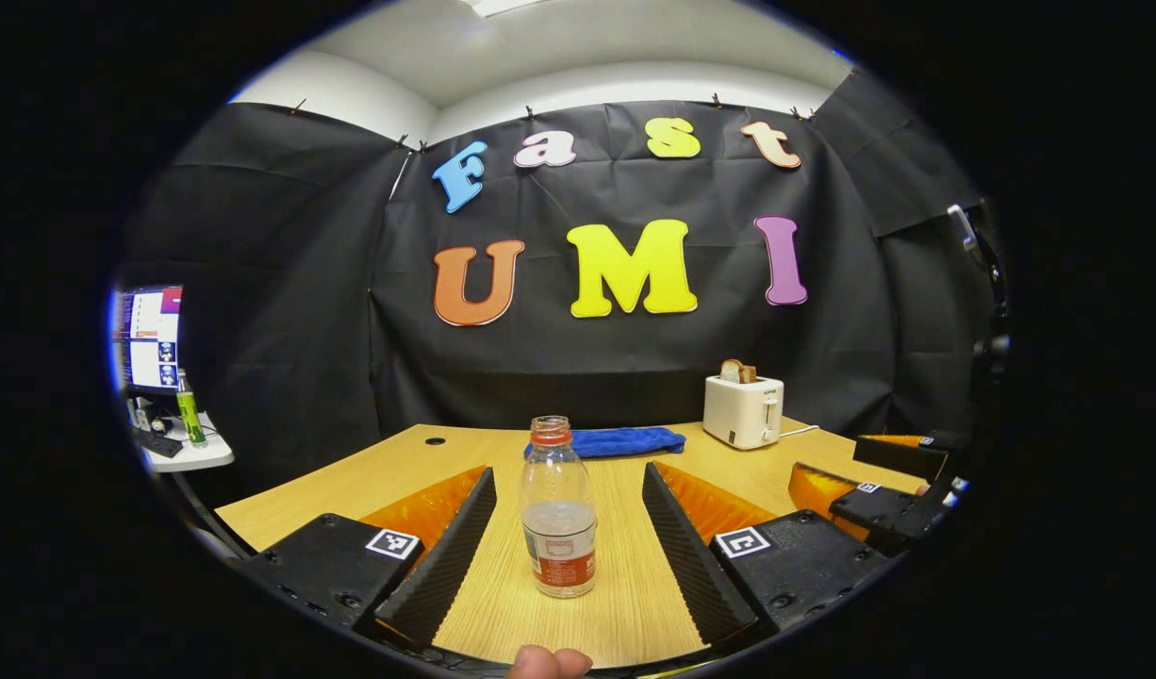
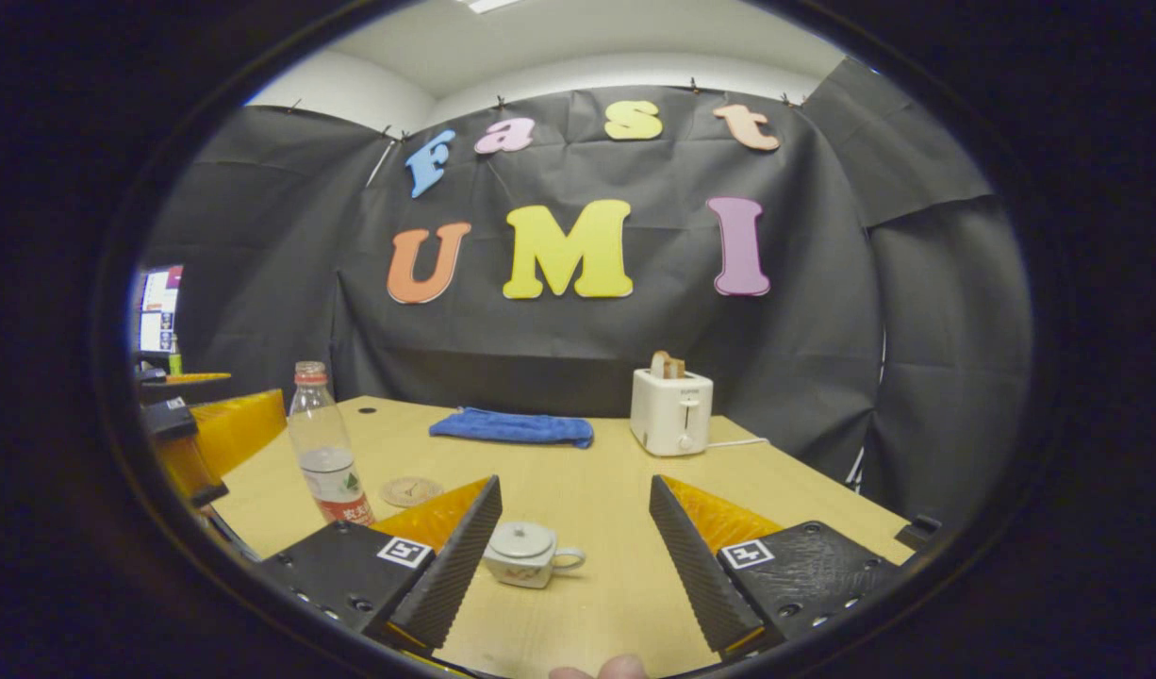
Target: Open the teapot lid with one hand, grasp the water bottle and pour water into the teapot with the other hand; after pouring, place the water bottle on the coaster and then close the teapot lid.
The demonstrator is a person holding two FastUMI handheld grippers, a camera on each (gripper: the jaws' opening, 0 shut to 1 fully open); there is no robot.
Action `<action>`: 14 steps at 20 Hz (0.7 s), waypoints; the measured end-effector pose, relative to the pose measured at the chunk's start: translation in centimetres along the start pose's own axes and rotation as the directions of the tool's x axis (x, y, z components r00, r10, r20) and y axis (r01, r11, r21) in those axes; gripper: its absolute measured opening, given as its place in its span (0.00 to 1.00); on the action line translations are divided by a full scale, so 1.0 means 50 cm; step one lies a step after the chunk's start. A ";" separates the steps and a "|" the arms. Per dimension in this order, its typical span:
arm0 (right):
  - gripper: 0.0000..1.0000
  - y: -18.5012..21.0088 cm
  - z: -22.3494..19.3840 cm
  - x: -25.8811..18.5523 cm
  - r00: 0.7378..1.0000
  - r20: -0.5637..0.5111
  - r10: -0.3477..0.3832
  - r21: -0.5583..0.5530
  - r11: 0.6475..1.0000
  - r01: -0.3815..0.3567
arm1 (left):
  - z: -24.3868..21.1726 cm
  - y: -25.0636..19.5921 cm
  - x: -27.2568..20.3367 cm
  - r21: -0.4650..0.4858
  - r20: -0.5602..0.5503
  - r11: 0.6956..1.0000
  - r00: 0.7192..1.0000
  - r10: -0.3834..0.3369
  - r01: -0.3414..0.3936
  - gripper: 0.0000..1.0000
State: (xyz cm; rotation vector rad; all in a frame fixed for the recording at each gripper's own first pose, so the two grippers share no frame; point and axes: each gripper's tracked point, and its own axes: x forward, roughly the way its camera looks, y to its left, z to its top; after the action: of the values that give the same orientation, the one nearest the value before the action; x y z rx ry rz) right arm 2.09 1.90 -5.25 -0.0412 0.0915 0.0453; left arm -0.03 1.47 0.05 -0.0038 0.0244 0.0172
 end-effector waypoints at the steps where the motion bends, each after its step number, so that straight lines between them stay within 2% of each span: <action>1: 0.95 0.006 -0.011 0.010 1.000 -0.010 0.003 -0.001 1.000 -0.003 | -0.001 0.003 0.000 0.000 -0.003 1.000 1.000 0.004 -0.004 0.98; 6: 0.97 0.041 -0.051 0.058 0.998 -0.045 0.032 -0.021 0.999 -0.033 | 0.000 0.020 0.003 0.001 -0.009 1.000 1.000 0.018 -0.018 0.98; 13: 0.93 0.067 -0.100 0.119 0.993 -0.105 0.047 -0.019 0.999 -0.049 | 0.002 0.050 0.005 -0.004 -0.013 0.999 0.999 0.046 -0.046 0.98; 14: 0.97 0.067 -0.102 0.124 0.993 -0.109 0.044 -0.021 0.999 -0.047 | 0.003 0.054 0.006 -0.005 -0.013 0.999 0.999 0.047 -0.047 0.98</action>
State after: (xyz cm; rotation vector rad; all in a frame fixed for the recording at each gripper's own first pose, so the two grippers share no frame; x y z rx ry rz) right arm 7.65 5.31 -11.05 -0.0653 0.2010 0.0898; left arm 0.23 4.17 0.17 -0.0088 0.0370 0.0646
